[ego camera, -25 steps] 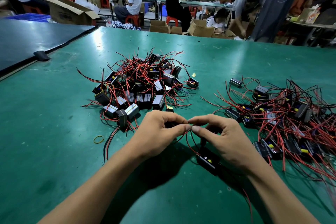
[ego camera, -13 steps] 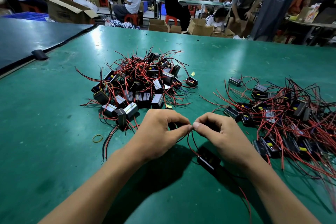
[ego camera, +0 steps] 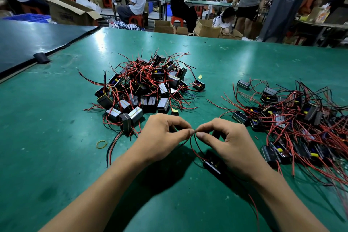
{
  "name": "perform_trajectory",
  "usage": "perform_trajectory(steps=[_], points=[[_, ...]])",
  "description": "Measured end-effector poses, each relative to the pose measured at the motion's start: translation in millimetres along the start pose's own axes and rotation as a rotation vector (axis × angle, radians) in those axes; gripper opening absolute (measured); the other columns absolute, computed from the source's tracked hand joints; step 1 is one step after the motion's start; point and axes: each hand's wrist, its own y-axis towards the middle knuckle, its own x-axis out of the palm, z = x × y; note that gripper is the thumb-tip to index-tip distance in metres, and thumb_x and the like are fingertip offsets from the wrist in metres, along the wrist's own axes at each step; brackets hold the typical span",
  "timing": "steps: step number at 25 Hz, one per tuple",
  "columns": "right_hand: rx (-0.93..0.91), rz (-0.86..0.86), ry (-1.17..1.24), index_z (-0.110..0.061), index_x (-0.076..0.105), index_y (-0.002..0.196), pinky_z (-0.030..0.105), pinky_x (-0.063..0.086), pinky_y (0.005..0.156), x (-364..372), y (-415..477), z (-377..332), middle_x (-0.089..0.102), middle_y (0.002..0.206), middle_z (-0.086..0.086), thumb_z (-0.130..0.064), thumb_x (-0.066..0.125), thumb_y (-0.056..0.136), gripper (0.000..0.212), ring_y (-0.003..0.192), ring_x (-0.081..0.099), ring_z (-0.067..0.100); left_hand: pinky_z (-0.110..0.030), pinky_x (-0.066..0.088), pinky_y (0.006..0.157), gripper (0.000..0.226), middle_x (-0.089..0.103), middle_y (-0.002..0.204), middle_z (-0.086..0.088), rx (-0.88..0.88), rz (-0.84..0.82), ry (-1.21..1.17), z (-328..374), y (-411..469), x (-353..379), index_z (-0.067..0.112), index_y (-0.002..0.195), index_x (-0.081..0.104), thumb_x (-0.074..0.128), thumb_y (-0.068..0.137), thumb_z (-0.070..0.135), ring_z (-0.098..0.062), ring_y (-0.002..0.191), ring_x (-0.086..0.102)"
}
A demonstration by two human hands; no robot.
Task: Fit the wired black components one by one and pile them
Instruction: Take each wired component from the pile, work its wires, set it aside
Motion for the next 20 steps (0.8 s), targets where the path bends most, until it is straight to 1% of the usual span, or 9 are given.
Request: perform_trajectory(steps=[3, 7, 9, 11, 14, 16, 17, 18, 20], points=[[-0.031, 0.041, -0.031, -0.023, 0.075, 0.088, 0.009, 0.040, 0.062, 4.7, -0.1, 5.9, 0.067, 0.077, -0.017, -0.018, 0.079, 0.084, 0.007, 0.063, 0.057, 0.003, -0.021, 0.040, 0.051, 0.007, 0.067, 0.061, -0.002, -0.012, 0.007, 0.009, -0.1, 0.1, 0.6, 0.019, 0.078, 0.077, 0.075, 0.084, 0.022, -0.005, 0.050, 0.048], [-0.028, 0.053, -0.040, -0.026, 0.074, 0.100, 0.013, 0.043, 0.063, 8.0, 0.7, 9.5, 0.068, 0.083, -0.019, -0.024, 0.077, 0.086, 0.014, 0.064, 0.058, 0.005, -0.019, 0.041, 0.051, 0.007, 0.067, 0.061, 0.000, -0.017, 0.011, 0.028, -0.1, 0.1, 1.1, 0.018, 0.080, 0.078, 0.075, 0.084, 0.023, -0.004, 0.050, 0.049], [-0.079, 0.047, -0.042, -0.022, 0.076, 0.097, 0.012, 0.042, 0.064, 7.3, 1.7, 9.3, 0.068, 0.084, -0.019, -0.022, 0.076, 0.087, 0.010, 0.069, 0.058, 0.000, -0.019, 0.040, 0.051, 0.007, 0.067, 0.060, 0.000, -0.023, 0.008, 0.032, 0.2, -0.3, 1.7, 0.019, 0.079, 0.078, 0.075, 0.084, 0.023, -0.004, 0.049, 0.048], [-0.075, 0.049, -0.055, -0.022, 0.075, 0.091, 0.010, 0.040, 0.064, 6.9, 2.5, 6.5, 0.066, 0.080, -0.021, -0.020, 0.075, 0.089, 0.003, 0.069, 0.057, -0.002, -0.022, 0.043, 0.052, 0.007, 0.068, 0.062, -0.001, -0.015, 0.015, 0.046, 0.6, -0.9, 3.1, 0.020, 0.079, 0.077, 0.075, 0.084, 0.024, -0.008, 0.050, 0.051], [0.062, 0.029, -0.009, -0.025, 0.068, 0.082, 0.013, 0.038, 0.061, 9.1, 2.0, 4.0, 0.060, 0.068, -0.022, -0.020, 0.070, 0.093, 0.012, 0.061, 0.052, 0.001, -0.033, 0.049, 0.057, 0.005, 0.070, 0.065, 0.000, 0.044, 0.051, 0.061, 1.7, -2.3, 7.4, 0.021, 0.079, 0.077, 0.075, 0.083, 0.024, -0.019, 0.057, 0.060], [0.190, -0.011, 0.107, -0.021, 0.067, 0.079, 0.027, 0.043, 0.060, 10.0, 2.4, 1.8, 0.057, 0.063, -0.016, -0.021, 0.067, 0.094, 0.015, 0.059, 0.047, 0.003, -0.037, 0.049, 0.059, 0.004, 0.070, 0.067, 0.002, 0.093, 0.075, 0.066, 2.0, -3.1, 9.6, 0.022, 0.079, 0.077, 0.076, 0.083, 0.022, -0.019, 0.058, 0.060], [0.246, -0.023, 0.171, -0.018, 0.067, 0.078, 0.035, 0.045, 0.063, 9.6, 3.0, 0.5, 0.056, 0.062, -0.012, -0.021, 0.066, 0.094, 0.016, 0.060, 0.048, 0.007, -0.037, 0.049, 0.059, 0.004, 0.070, 0.068, 0.004, 0.110, 0.080, 0.069, 1.8, -3.2, 10.3, 0.023, 0.079, 0.077, 0.077, 0.082, 0.022, -0.018, 0.058, 0.060], [0.291, -0.029, 0.222, -0.015, 0.068, 0.078, 0.039, 0.047, 0.065, 9.0, 3.6, -0.4, 0.055, 0.062, -0.010, -0.021, 0.065, 0.094, 0.017, 0.060, 0.048, 0.009, -0.037, 0.049, 0.059, 0.003, 0.071, 0.068, 0.005, 0.122, 0.081, 0.072, 1.5, -3.1, 11.0, 0.023, 0.079, 0.077, 0.077, 0.082, 0.023, -0.018, 0.058, 0.061], [0.354, -0.037, 0.279, -0.011, 0.067, 0.077, 0.039, 0.043, 0.065, 7.8, 5.0, -1.5, 0.053, 0.060, -0.009, -0.021, 0.065, 0.093, 0.019, 0.059, 0.045, 0.010, -0.037, 0.049, 0.058, 0.002, 0.071, 0.068, 0.006, 0.147, 0.084, 0.084, 1.0, -2.8, 11.9, 0.023, 0.080, 0.078, 0.077, 0.082, 0.024, -0.017, 0.057, 0.061]])
